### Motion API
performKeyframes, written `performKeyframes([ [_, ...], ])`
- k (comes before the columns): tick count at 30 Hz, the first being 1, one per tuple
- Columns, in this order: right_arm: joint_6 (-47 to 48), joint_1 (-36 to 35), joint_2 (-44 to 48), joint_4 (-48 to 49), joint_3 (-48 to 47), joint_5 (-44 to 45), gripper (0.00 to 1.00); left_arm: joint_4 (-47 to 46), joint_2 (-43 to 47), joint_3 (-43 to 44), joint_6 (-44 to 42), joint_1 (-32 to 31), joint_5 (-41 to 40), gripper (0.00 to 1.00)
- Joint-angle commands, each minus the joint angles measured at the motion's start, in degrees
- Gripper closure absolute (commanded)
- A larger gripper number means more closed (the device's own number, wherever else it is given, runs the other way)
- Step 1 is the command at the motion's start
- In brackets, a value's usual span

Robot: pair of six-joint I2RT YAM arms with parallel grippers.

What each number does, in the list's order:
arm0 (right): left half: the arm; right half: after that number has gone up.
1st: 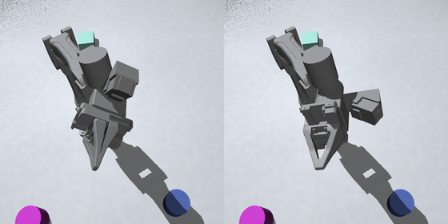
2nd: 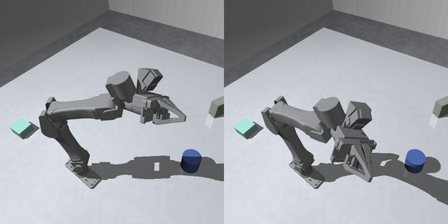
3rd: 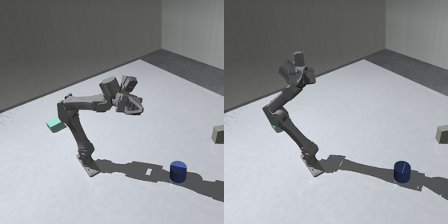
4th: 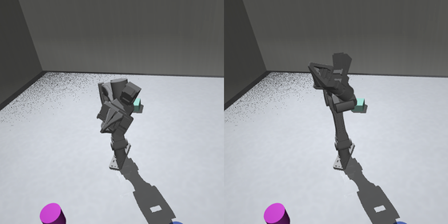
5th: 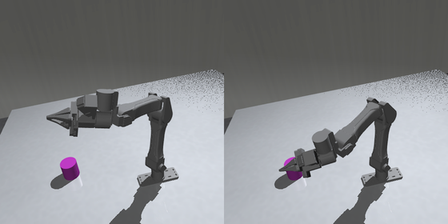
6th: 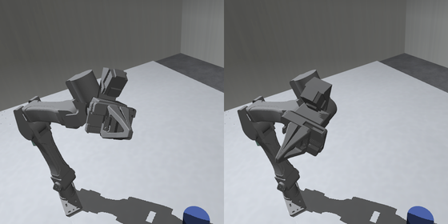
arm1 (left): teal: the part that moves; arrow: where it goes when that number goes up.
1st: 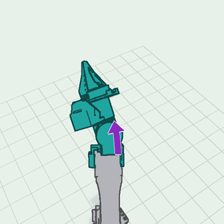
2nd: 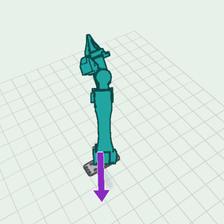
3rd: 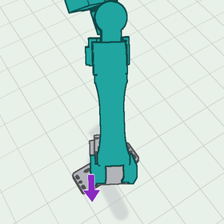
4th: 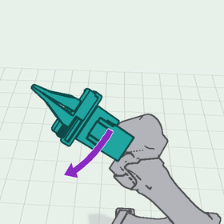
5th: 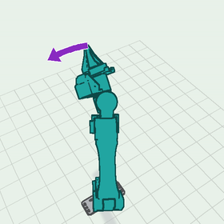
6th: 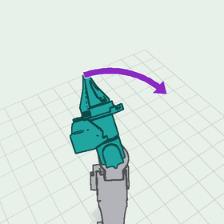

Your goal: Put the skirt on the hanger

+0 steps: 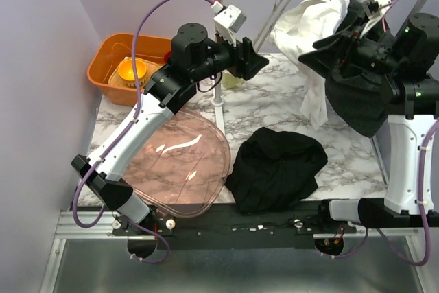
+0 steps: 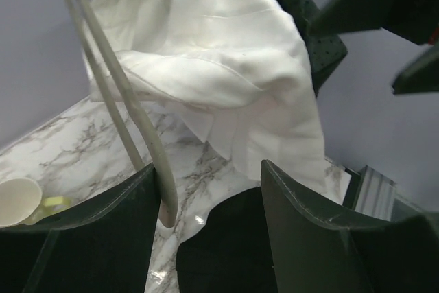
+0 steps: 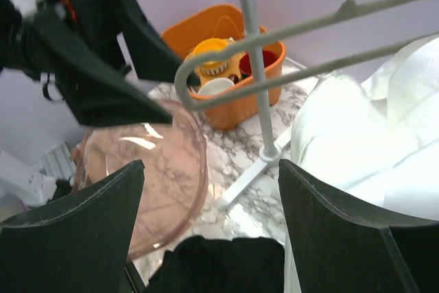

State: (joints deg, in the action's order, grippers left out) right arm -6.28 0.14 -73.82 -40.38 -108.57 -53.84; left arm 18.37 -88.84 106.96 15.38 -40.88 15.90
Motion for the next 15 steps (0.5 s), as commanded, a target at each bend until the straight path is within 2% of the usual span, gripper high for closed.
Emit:
performKeyframes([
  [1,-9.7,-4.7,-7.1,4.4,-9.4,10.7,0.14,-2.0,-2.5,1.3,2.9,0.5,11.3,0.31],
  [5,-11.8,-9.1,-11.7,2.9,-14.1,16.5,0.1,-4.3,-2.9,0.4,4.7,1.2,15.1,0.28],
  [10,-10.0,-15.0,-16.0,1.8,-19.1,30.5,0.09,-5.4,-0.7,-1.3,5.5,2.6,17.1,0.24],
  [13,-8.7,-17.0,-18.9,0.7,-21.9,37.7,0.1,-8.8,2.9,-5.6,6.7,4.2,17.0,0.17],
  [15,-7.3,-18.1,-20.5,0.6,-22.5,43.3,0.14,-10.4,5.1,-9.1,6.9,5.0,16.7,0.16],
])
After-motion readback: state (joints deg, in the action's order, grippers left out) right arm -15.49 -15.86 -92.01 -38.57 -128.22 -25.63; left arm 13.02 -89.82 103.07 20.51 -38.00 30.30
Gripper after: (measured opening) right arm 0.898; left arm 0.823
